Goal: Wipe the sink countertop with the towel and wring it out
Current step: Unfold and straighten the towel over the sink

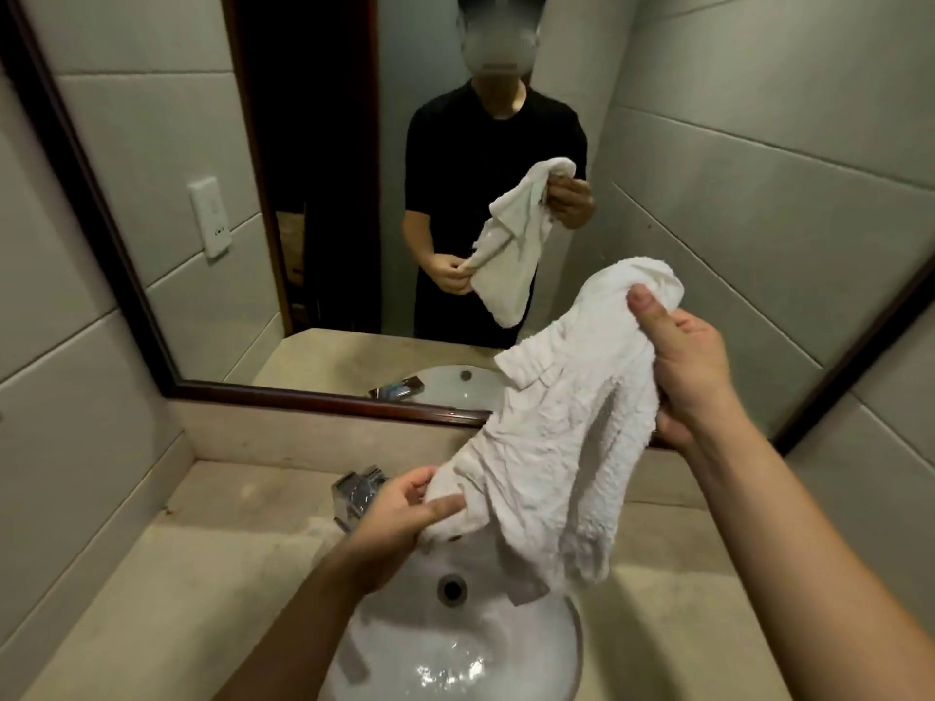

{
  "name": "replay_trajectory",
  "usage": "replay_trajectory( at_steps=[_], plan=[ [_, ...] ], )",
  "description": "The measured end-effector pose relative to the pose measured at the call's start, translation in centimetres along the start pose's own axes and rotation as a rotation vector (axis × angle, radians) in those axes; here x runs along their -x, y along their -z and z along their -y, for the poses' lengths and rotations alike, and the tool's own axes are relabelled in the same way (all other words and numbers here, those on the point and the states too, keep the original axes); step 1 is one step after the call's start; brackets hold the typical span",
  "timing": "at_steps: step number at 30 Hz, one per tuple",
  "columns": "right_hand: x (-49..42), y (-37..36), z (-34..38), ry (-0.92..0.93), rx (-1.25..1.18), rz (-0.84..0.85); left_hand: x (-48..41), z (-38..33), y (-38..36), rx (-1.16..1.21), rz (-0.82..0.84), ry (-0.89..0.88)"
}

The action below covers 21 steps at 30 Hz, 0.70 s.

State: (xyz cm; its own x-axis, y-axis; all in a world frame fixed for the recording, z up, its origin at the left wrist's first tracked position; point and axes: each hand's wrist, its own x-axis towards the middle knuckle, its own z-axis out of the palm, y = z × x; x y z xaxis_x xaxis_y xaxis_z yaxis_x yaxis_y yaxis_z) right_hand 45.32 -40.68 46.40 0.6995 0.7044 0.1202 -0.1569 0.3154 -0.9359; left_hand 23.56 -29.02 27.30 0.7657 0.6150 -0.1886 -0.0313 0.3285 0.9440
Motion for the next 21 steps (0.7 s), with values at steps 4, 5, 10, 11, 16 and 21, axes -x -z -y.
replay_trajectory(
  at_steps=[4,5,10,11,16,21],
  plan=[
    [0.3,3.5,-0.8,-0.014,0.054,-0.069,0.0,-4.2,2.5,-0.114,-0.15,-0.164],
    [0.4,4.3,-1.1,-0.026,0.066,-0.08,-0.1,-5.8,2.5,-0.193,-0.184,-0.217],
    [0.5,8.4,-3.1,-0.112,0.128,-0.086,-0.4,-13.5,0.5,-0.459,-0.235,-0.475],
    [0.5,9.3,-3.7,-0.133,0.128,-0.087,-0.4,-14.8,-0.1,-0.481,-0.224,-0.518],
    [0.7,11.4,-6.1,-0.217,0.313,-0.179,-0.7,-19.3,-4.3,-0.521,-0.157,-0.605],
    [4.0,4.5,-4.2,0.413,0.639,-0.063,-1.9,-20.2,-8.8,-0.677,-0.053,-0.494]
  ],
)
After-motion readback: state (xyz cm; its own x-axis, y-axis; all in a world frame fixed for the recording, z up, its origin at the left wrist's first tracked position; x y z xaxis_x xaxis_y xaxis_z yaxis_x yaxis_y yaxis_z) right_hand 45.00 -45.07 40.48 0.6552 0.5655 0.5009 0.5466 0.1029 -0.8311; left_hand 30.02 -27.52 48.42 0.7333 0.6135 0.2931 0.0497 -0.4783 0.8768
